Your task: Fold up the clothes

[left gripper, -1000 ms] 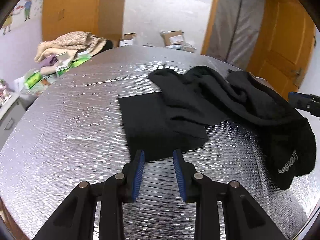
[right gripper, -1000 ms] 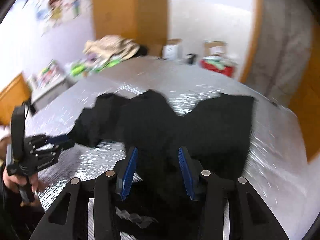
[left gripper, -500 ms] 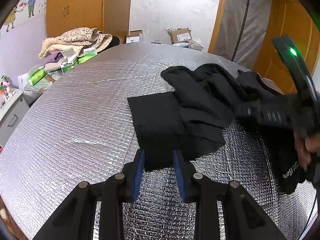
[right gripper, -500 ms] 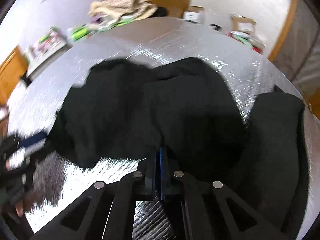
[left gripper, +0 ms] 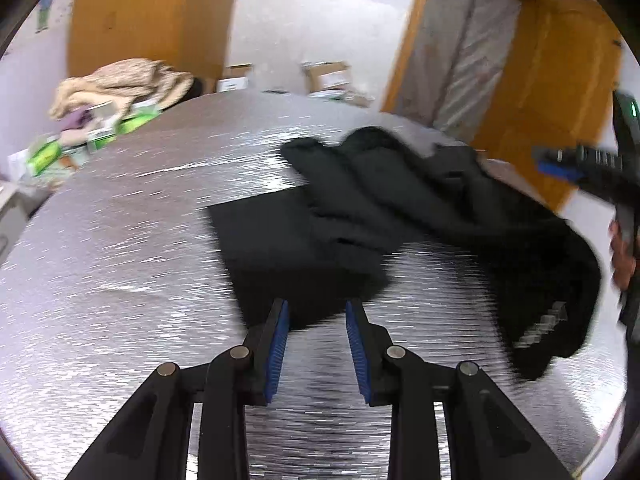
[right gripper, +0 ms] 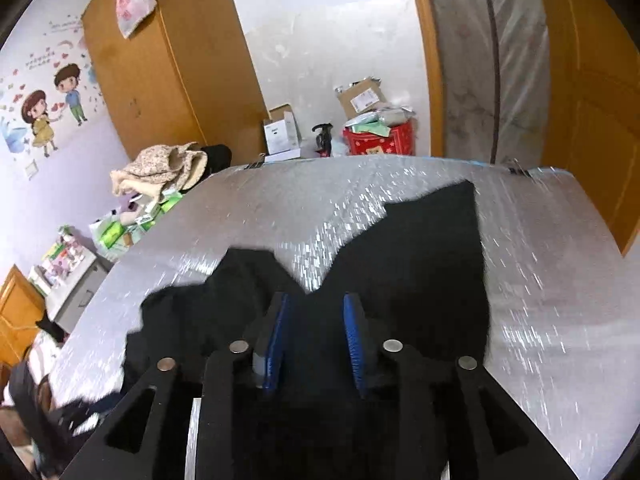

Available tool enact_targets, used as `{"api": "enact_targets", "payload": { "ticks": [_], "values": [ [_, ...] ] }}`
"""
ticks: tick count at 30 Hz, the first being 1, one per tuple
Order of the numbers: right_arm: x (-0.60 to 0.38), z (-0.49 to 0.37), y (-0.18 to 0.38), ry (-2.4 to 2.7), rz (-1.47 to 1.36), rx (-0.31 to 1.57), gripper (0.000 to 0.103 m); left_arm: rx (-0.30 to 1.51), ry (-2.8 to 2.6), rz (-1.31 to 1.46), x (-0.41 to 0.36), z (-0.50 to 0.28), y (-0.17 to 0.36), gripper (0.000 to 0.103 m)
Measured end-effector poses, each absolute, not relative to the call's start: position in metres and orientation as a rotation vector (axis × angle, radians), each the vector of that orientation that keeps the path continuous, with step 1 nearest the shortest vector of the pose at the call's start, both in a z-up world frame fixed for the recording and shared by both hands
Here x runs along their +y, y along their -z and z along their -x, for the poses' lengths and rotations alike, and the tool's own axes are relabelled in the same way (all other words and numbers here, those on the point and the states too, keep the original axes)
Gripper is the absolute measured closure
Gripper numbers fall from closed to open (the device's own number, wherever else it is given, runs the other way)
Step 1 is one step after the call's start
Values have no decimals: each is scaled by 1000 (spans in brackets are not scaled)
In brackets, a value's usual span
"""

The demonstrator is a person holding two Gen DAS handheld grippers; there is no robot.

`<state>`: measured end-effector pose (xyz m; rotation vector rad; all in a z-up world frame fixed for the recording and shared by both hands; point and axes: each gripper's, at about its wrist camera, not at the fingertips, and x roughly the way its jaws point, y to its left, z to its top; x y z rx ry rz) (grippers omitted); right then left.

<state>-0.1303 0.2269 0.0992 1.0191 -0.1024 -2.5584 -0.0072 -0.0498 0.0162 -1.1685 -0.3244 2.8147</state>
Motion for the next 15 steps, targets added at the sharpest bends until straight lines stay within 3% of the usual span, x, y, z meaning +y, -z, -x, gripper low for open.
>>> {"api": "enact_targets", "payload": {
  "ticks": [7, 11, 15],
  "values": [
    [282, 31, -74, 2579, -1042, -210, 61, -281, -2633, 1053, 7, 11, -35, 72],
    [296, -2, -63, 2528, -1055, -348, 60, -287, -2545, 1083, 34, 23, -32, 72],
    [286, -7, -58, 2470, -1044, -362, 59, -298, -2481, 1154, 50, 31, -20, 72]
  ]
}}
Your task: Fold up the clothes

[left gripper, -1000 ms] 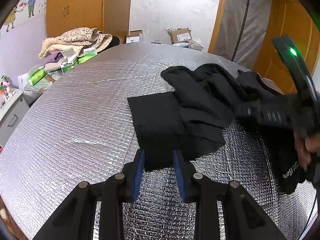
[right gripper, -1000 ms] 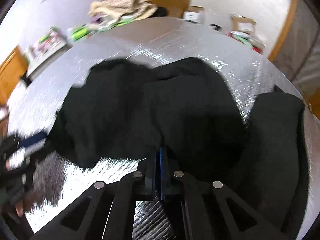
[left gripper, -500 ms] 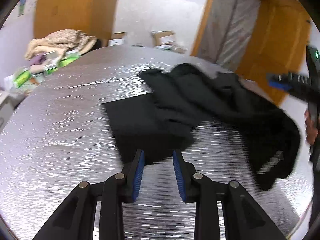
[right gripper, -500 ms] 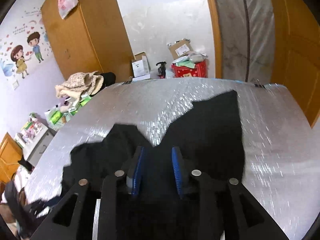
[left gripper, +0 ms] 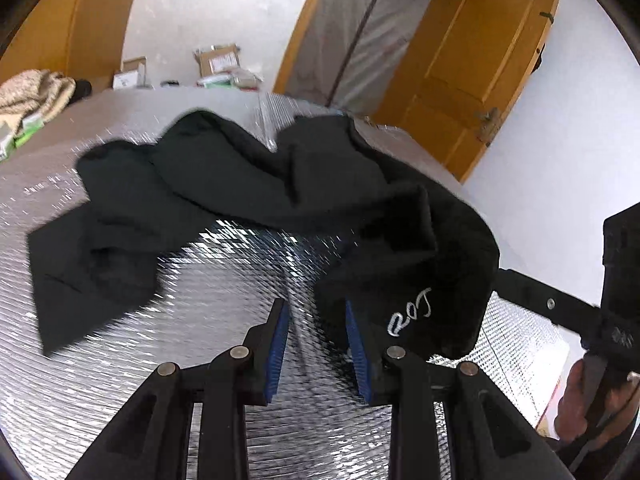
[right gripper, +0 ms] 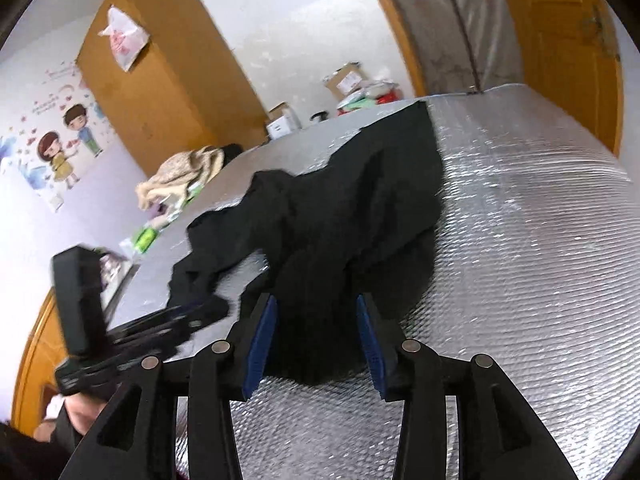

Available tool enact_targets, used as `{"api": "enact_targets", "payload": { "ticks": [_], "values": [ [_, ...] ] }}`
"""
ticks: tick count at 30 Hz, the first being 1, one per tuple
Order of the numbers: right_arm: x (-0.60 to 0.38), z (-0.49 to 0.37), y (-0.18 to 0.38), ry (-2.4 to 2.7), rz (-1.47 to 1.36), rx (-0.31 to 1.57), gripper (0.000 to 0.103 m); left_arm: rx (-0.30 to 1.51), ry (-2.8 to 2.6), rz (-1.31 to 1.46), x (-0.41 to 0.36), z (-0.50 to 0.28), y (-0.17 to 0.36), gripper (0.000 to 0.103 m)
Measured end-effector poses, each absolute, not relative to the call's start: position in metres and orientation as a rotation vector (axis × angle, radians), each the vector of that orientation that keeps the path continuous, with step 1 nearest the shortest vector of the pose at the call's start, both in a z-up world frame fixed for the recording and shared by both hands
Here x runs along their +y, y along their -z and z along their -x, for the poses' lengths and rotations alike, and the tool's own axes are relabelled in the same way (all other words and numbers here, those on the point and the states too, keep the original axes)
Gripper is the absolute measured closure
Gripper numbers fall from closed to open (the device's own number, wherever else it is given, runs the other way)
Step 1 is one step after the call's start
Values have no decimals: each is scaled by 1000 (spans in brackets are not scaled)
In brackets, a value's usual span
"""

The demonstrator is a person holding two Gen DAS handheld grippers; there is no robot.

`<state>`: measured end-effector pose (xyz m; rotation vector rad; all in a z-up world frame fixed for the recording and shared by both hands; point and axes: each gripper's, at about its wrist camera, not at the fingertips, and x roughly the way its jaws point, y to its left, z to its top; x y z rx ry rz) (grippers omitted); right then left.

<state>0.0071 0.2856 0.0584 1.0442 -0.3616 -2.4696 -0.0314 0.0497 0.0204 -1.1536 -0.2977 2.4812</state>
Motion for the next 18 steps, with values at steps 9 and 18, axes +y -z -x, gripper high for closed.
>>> {"api": "enact_targets", "payload": {
  "ticks": [9, 18],
  "values": [
    [282, 6, -43, 2436, -1064, -347, 92, -276, -2465, 1206, 75, 31, -7, 78],
    [309, -7, -60, 2505, -968, -391, 97, -213, -2569, 1083, 71, 20, -28, 99]
  ]
}}
